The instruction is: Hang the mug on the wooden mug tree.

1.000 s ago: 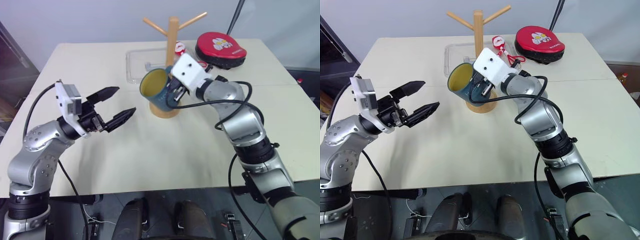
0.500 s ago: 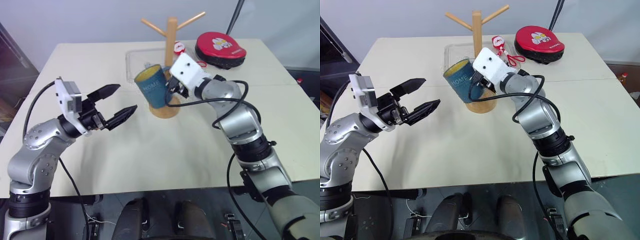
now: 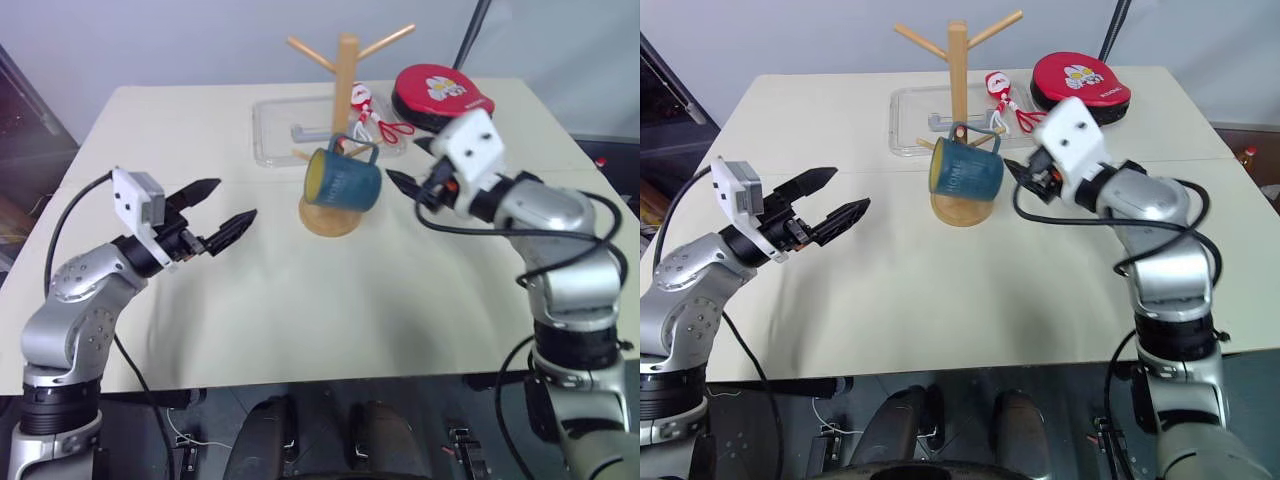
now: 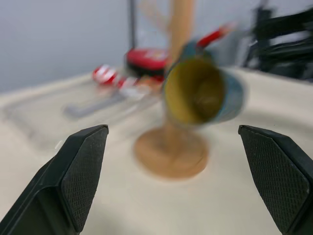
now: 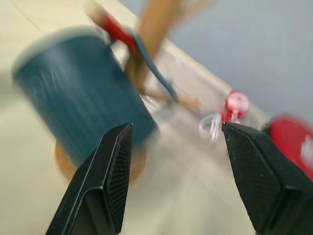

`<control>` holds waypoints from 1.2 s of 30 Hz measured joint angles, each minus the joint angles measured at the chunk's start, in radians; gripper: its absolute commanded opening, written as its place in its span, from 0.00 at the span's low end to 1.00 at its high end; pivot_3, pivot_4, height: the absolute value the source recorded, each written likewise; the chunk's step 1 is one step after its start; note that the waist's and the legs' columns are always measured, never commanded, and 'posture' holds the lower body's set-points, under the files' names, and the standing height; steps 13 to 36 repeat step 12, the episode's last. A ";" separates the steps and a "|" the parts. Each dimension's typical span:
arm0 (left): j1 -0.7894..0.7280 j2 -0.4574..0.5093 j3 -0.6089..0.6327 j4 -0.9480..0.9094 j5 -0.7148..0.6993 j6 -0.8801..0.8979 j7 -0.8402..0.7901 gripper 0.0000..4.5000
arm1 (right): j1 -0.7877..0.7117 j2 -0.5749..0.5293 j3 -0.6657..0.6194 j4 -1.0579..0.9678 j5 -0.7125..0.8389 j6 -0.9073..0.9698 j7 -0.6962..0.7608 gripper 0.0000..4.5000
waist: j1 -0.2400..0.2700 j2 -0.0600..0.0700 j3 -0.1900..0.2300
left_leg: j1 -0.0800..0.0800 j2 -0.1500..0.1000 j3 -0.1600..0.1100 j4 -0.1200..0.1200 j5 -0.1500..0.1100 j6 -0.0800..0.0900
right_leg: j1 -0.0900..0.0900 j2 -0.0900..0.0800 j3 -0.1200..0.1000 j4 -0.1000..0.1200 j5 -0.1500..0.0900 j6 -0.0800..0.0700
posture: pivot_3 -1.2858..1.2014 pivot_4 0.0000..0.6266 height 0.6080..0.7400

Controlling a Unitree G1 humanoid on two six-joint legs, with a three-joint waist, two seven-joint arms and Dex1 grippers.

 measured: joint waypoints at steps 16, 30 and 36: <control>0.136 -0.133 0.009 0.221 0.196 -0.194 0.137 1.00 | 0.257 0.182 -0.116 0.285 0.100 -0.364 -0.108 0.66 | 0.001 0.000 0.000 | 0.000 0.000 0.000 0.000 0.000 0.000 | -0.001 -0.001 0.000 0.000 0.000 0.000 | 0.52 0.24 1.00; 0.136 -0.133 0.009 0.221 0.196 -0.194 0.137 1.00 | 0.257 0.182 -0.116 0.285 0.100 -0.364 -0.108 0.66 | 0.001 0.000 0.000 | 0.000 0.000 0.000 0.000 0.000 0.000 | -0.001 -0.001 0.000 0.000 0.000 0.000 | 0.52 0.24 1.00; 0.136 -0.133 0.009 0.221 0.196 -0.194 0.137 1.00 | 0.257 0.182 -0.116 0.285 0.100 -0.364 -0.108 0.66 | 0.001 0.000 0.000 | 0.000 0.000 0.000 0.000 0.000 0.000 | -0.001 -0.001 0.000 0.000 0.000 0.000 | 0.52 0.24 1.00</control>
